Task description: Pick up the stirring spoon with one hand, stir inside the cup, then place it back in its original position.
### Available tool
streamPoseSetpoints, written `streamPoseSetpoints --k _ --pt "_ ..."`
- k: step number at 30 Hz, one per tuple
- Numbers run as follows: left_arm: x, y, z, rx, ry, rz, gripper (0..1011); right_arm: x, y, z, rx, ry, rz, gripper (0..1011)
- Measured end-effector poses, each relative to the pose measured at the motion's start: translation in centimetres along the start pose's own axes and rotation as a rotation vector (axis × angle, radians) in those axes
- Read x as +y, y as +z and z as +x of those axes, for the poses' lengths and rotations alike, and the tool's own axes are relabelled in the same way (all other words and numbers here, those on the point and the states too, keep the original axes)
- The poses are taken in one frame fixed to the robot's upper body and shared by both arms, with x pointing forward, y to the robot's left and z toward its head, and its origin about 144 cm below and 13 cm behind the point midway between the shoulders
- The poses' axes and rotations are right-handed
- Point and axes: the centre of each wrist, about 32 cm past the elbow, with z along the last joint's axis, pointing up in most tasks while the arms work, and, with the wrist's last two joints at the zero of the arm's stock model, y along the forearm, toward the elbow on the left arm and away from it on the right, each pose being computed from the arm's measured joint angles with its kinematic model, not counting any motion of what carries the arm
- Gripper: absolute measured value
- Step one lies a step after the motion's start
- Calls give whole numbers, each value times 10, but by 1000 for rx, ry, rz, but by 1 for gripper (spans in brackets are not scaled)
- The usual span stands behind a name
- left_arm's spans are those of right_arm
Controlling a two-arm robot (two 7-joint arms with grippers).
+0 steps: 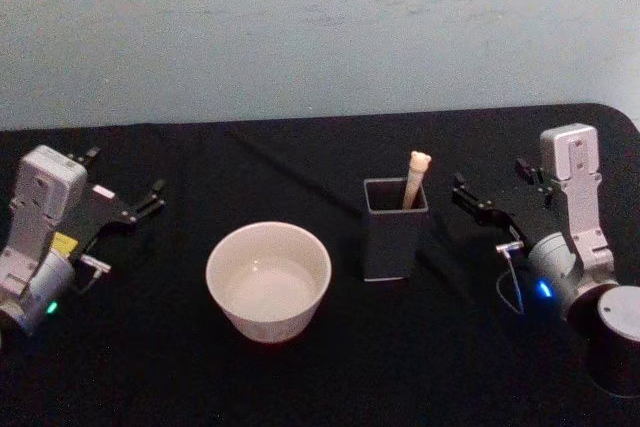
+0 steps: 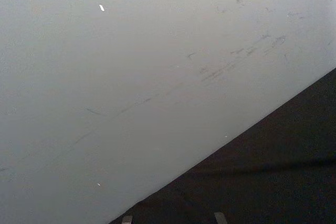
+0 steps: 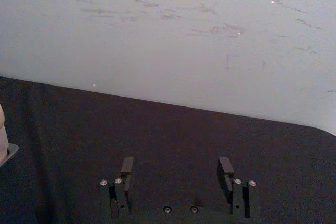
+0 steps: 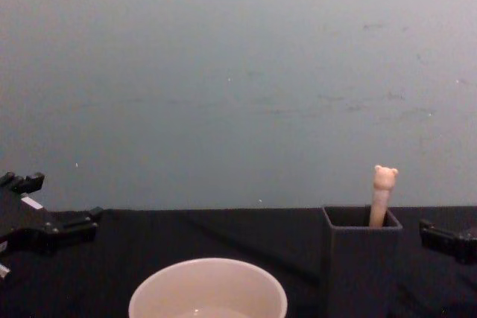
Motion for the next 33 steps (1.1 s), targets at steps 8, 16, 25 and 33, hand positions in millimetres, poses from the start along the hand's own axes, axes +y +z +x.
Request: streamPoseSetpoints --k 8,16,25,33 --pt "0 0 0 0 0 0 1001 0 1 0 0 1 3 1003" --pt "0 0 0 0 0 0 1001 0 2 0 -1 3 6 1003" --pt "0 0 0 0 0 0 1001 0 2 0 -1 3 8 1003" --pt "0 0 0 0 0 0 1002 0 2 0 0 4 9 1002"
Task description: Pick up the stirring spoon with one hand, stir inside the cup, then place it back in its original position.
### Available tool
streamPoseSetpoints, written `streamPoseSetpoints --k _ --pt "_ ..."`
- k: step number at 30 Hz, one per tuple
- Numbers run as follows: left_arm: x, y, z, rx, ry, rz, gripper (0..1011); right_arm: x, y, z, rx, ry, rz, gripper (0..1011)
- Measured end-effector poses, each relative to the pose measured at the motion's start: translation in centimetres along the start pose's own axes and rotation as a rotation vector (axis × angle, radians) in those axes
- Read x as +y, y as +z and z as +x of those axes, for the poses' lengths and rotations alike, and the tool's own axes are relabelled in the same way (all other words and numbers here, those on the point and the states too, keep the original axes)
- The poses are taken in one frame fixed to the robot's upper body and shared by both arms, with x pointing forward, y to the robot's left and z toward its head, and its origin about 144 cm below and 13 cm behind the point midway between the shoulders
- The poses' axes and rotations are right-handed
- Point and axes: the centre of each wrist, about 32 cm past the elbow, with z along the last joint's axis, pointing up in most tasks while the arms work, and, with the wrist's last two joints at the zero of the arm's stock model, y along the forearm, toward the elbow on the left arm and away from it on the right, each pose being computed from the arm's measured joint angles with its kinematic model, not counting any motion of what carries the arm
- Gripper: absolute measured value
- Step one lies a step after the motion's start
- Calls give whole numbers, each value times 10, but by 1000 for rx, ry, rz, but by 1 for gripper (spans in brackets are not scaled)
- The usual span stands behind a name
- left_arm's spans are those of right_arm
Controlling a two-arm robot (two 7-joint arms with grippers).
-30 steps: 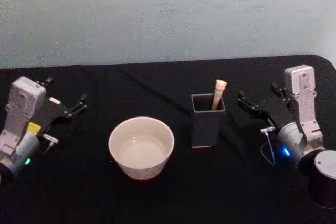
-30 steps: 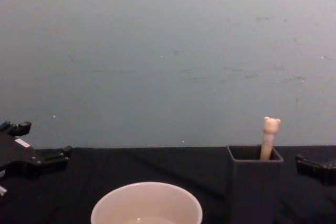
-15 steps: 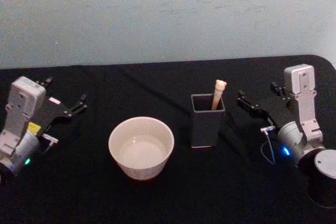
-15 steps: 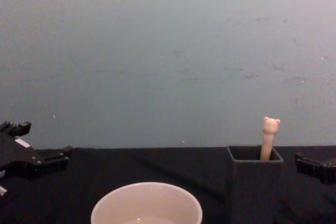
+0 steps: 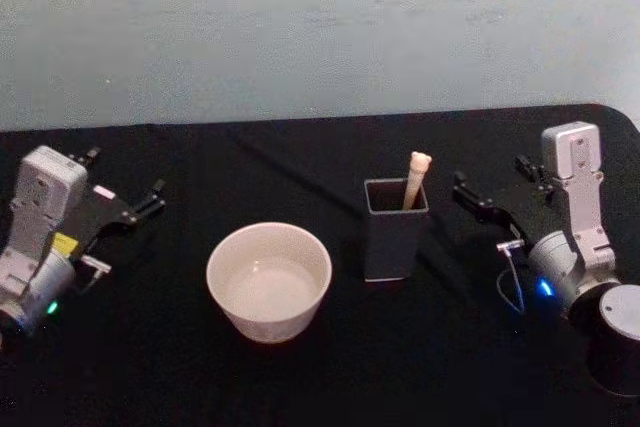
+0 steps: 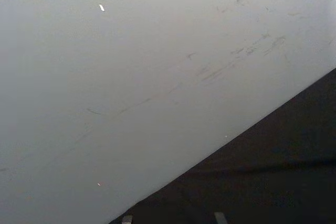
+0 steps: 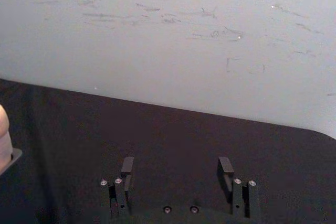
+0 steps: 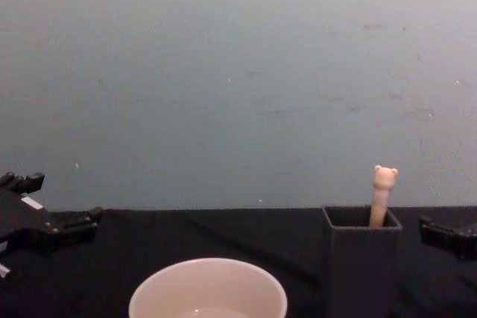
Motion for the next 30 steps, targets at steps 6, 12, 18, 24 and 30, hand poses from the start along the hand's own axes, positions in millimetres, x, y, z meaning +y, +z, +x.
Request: streamPoseSetpoints --k 6,12,18,24,30 --pt "0 0 0 0 0 0 1002 0 0 0 0 0 0 1002" --pt "0 0 0 0 0 0 1001 0 0 0 0 0 0 1003" --pt "0 0 0 0 0 0 1001 0 0 0 0 0 0 1003" --pt "0 0 0 0 0 0 1001 0 0 0 0 0 0 1003" --pt "0 0 0 0 0 0 1001 0 0 0 0 0 0 1003"
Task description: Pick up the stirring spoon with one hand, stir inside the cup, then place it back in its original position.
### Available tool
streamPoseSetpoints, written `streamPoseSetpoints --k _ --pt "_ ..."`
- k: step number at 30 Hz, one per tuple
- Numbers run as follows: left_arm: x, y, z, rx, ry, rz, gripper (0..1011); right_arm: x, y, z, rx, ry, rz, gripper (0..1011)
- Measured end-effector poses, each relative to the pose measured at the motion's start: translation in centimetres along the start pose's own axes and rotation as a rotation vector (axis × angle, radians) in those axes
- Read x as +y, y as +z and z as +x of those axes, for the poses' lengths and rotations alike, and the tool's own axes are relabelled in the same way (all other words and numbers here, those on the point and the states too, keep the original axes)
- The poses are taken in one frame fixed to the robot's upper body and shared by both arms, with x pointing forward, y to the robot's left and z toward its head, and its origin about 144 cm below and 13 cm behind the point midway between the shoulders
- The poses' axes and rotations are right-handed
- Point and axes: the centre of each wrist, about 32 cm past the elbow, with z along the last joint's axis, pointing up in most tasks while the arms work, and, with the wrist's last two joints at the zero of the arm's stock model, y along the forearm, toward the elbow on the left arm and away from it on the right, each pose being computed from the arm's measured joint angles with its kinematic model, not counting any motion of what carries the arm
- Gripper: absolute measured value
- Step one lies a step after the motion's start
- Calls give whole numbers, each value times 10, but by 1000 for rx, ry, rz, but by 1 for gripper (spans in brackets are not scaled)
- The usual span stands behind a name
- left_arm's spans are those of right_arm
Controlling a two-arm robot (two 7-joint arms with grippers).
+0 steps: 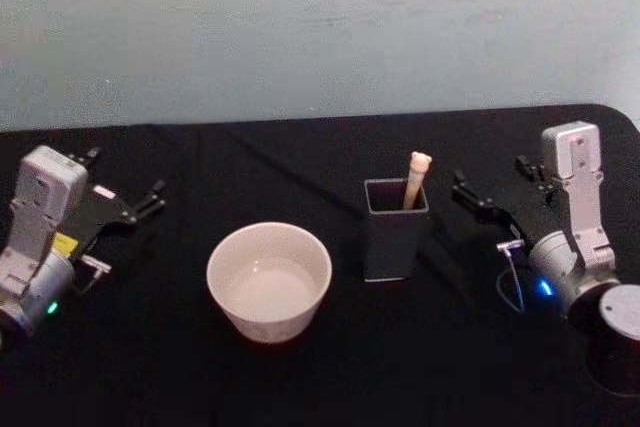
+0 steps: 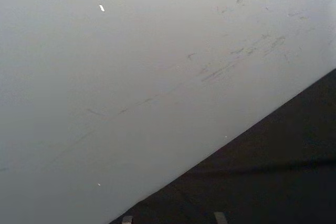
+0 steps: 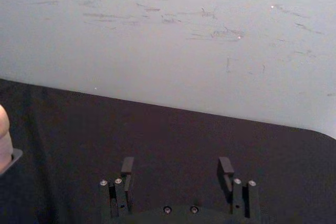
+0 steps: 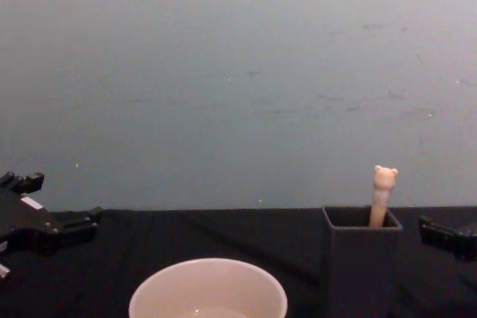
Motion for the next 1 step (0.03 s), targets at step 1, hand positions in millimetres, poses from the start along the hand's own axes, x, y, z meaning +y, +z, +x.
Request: streamPoseSetpoints --k 1 --pt "0 0 0 0 0 0 1001 0 0 0 0 0 0 1003"
